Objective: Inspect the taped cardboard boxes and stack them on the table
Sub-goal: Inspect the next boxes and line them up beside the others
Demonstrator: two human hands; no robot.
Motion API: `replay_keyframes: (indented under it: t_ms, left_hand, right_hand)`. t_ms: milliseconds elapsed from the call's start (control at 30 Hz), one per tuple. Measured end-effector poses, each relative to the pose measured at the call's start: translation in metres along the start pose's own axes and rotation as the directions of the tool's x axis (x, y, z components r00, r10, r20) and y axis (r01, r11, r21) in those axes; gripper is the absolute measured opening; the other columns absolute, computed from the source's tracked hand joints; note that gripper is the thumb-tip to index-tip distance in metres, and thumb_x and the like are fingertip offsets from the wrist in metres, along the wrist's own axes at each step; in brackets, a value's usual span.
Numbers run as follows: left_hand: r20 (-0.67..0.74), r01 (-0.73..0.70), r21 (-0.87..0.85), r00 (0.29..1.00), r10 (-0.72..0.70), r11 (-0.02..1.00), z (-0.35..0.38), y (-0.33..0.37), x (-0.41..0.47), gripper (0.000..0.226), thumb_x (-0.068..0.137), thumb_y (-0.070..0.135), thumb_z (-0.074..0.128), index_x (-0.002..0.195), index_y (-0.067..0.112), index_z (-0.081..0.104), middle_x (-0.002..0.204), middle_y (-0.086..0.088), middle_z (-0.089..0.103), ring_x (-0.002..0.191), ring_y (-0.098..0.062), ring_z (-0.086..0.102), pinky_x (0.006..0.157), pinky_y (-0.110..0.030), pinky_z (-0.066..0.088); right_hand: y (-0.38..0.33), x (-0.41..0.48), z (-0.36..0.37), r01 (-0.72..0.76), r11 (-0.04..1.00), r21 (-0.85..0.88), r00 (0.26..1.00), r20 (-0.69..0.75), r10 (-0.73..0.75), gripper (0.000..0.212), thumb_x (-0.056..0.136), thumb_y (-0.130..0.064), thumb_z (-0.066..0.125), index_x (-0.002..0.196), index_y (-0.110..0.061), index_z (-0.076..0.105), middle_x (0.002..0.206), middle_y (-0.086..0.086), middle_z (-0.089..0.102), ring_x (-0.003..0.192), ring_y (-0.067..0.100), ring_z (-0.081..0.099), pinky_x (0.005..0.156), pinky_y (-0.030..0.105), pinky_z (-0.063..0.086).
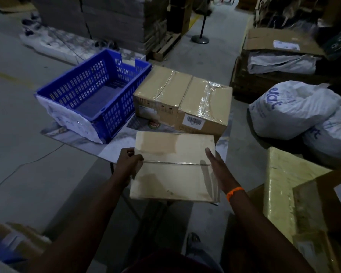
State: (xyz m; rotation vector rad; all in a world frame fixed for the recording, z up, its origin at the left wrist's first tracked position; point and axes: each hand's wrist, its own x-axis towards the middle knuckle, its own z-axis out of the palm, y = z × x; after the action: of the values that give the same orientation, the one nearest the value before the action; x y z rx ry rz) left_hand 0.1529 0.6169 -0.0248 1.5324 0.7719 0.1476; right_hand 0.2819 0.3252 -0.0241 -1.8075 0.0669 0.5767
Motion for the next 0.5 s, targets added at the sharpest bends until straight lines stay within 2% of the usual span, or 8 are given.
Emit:
replay_keyframes:
  t_ms: [67, 100, 167, 233, 300, 400, 467, 500]
  left_hand:
    - [-0.053, -0.004, -0.086, 0.999, -0.001, 0.996, 0.0, 0.003, -0.004, 0.009, 0.092, 0.011, 0.06, 0.095, 0.01, 0.068, 0.093, -0.01, 0.07, 0.082, -0.026, 0.067, 0.063, -0.036, 0.05]
    - [-0.075, 0.012, -0.18, 0.997, -0.026, 0.984, 0.0, 0.007, -0.009, 0.01, 0.096, 0.016, 0.055, 0.099, 0.012, 0.064, 0.101, -0.008, 0.066, 0.088, -0.022, 0.064, 0.07, -0.039, 0.049]
    - [-0.083, 0.001, -0.364, 0.996, -0.034, 0.932, 0.001, 0.01, -0.015, 0.008, 0.098, 0.019, 0.052, 0.096, 0.018, 0.06, 0.104, -0.001, 0.066, 0.097, -0.019, 0.063, 0.077, -0.04, 0.049]
    - [-0.108, -0.063, -0.418, 0.994, 0.02, 0.906, 0.004, 0.016, -0.022, 0.014, 0.1, 0.01, 0.05, 0.091, 0.017, 0.059, 0.102, 0.002, 0.069, 0.102, -0.021, 0.065, 0.077, -0.039, 0.055]
    - [-0.116, -0.024, -0.53, 0.992, -0.044, 0.847, 0.01, 0.02, -0.026, 0.024, 0.105, 0.013, 0.042, 0.086, 0.016, 0.057, 0.097, 0.001, 0.072, 0.107, -0.026, 0.065, 0.083, -0.041, 0.055]
    - [-0.068, 0.084, -0.563, 0.987, -0.148, 0.822, 0.022, 0.01, -0.027, 0.031, 0.105, 0.034, 0.046, 0.081, 0.017, 0.055, 0.103, -0.003, 0.073, 0.115, -0.029, 0.063, 0.09, -0.043, 0.052]
    - [-0.042, 0.108, -0.503, 0.988, -0.149, 0.857, 0.027, -0.008, -0.031, 0.039, 0.096, 0.054, 0.056, 0.098, 0.017, 0.066, 0.115, -0.006, 0.071, 0.117, -0.028, 0.063, 0.096, -0.045, 0.052]
    - [-0.018, 0.111, -0.456, 0.991, -0.133, 0.883, 0.028, -0.018, -0.034, 0.049, 0.093, 0.061, 0.057, 0.11, 0.017, 0.069, 0.119, -0.007, 0.071, 0.117, -0.027, 0.064, 0.099, -0.047, 0.052]
  right_hand:
    - [-0.004, -0.005, -0.005, 0.126, 0.99, 0.071, 0.991, -0.042, -0.123, 0.076, 0.095, -0.066, 0.053, 0.159, -0.028, 0.034, 0.149, -0.017, 0.041, 0.145, 0.012, 0.038, 0.113, 0.029, 0.031]
    - [-0.005, -0.007, -0.008, 0.186, 0.973, 0.138, 0.982, -0.068, -0.178, 0.077, 0.093, -0.071, 0.054, 0.157, -0.032, 0.038, 0.151, -0.018, 0.042, 0.146, 0.011, 0.039, 0.117, 0.032, 0.031]
    - [-0.009, -0.013, -0.013, 0.268, 0.929, 0.255, 0.962, -0.112, -0.247, 0.075, 0.093, -0.077, 0.047, 0.154, -0.032, 0.046, 0.155, -0.009, 0.05, 0.146, 0.015, 0.045, 0.118, 0.041, 0.038]
    - [-0.013, -0.019, -0.017, 0.34, 0.876, 0.341, 0.937, -0.208, -0.282, 0.068, 0.102, -0.066, 0.035, 0.152, -0.023, 0.049, 0.149, 0.0, 0.059, 0.138, 0.017, 0.054, 0.108, 0.035, 0.049]
    - [-0.022, -0.028, -0.019, 0.358, 0.827, 0.434, 0.922, -0.303, -0.24, 0.06, 0.107, -0.056, 0.027, 0.146, -0.019, 0.054, 0.14, 0.002, 0.065, 0.132, 0.018, 0.059, 0.1, 0.028, 0.052]
    - [-0.015, -0.038, -0.021, 0.31, 0.817, 0.487, 0.92, -0.372, -0.128, 0.052, 0.112, -0.049, 0.021, 0.136, -0.022, 0.058, 0.127, -0.004, 0.071, 0.117, 0.009, 0.068, 0.086, 0.02, 0.055]
    - [0.002, -0.041, -0.022, 0.251, 0.839, 0.482, 0.922, -0.384, -0.055, 0.055, 0.108, -0.059, 0.027, 0.134, -0.024, 0.06, 0.134, 0.0, 0.068, 0.119, 0.012, 0.066, 0.087, 0.021, 0.054]
    - [0.009, -0.044, -0.022, 0.231, 0.855, 0.465, 0.922, -0.386, -0.039, 0.063, 0.1, -0.072, 0.036, 0.132, -0.025, 0.063, 0.137, 0.003, 0.067, 0.121, 0.014, 0.066, 0.093, 0.025, 0.054]
